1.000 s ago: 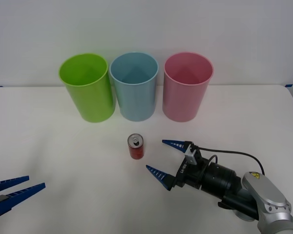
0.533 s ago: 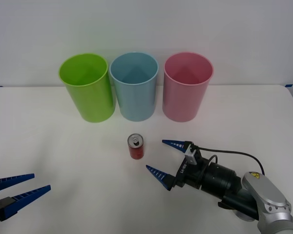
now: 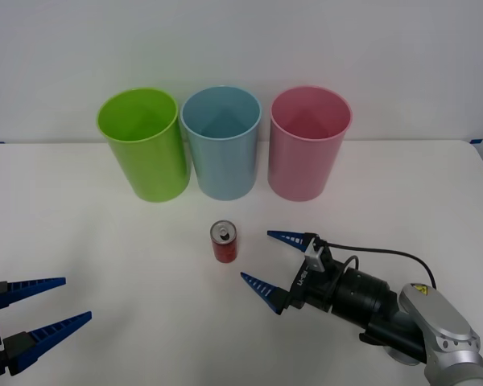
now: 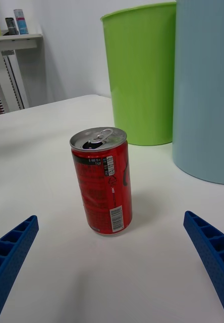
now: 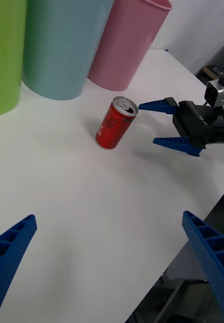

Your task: Put cans in the blue bin and PET bottles in the pink bin and trash in the green bin.

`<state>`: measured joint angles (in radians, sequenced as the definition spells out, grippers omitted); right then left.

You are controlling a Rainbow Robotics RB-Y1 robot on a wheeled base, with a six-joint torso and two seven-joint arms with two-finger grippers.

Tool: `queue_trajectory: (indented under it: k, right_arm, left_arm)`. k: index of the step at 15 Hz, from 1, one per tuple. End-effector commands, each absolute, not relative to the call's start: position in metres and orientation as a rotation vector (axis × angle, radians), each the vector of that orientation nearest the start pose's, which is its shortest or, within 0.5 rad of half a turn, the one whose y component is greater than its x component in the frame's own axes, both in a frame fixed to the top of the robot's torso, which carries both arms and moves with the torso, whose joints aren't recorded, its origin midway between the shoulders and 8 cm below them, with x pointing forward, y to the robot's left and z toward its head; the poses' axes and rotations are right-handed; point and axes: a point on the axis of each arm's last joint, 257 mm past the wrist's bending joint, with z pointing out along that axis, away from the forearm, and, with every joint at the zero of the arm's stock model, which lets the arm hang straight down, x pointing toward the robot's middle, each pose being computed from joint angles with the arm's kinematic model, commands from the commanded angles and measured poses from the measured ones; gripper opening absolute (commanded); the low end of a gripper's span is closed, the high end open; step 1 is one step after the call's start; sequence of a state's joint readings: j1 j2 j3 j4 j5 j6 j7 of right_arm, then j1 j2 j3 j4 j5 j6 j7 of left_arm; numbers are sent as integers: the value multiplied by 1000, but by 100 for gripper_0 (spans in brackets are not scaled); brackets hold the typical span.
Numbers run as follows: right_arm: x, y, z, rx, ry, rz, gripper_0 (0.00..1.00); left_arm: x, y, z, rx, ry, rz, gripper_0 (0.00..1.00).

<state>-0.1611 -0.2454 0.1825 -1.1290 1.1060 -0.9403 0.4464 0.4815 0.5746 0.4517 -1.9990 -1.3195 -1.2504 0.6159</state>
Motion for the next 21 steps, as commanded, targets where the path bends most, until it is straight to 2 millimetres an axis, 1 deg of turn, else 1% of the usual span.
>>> queue_trajectory:
  k: [1,21]
  right_arm:
    - [439,-41,-303,-884,1417,726,100]
    - [439,-41,-303,-884,1417,726,100]
  left_arm:
    - [294,277,-209,587,1953,-772,100]
    - [294,277,-209,587,1953,-772,100]
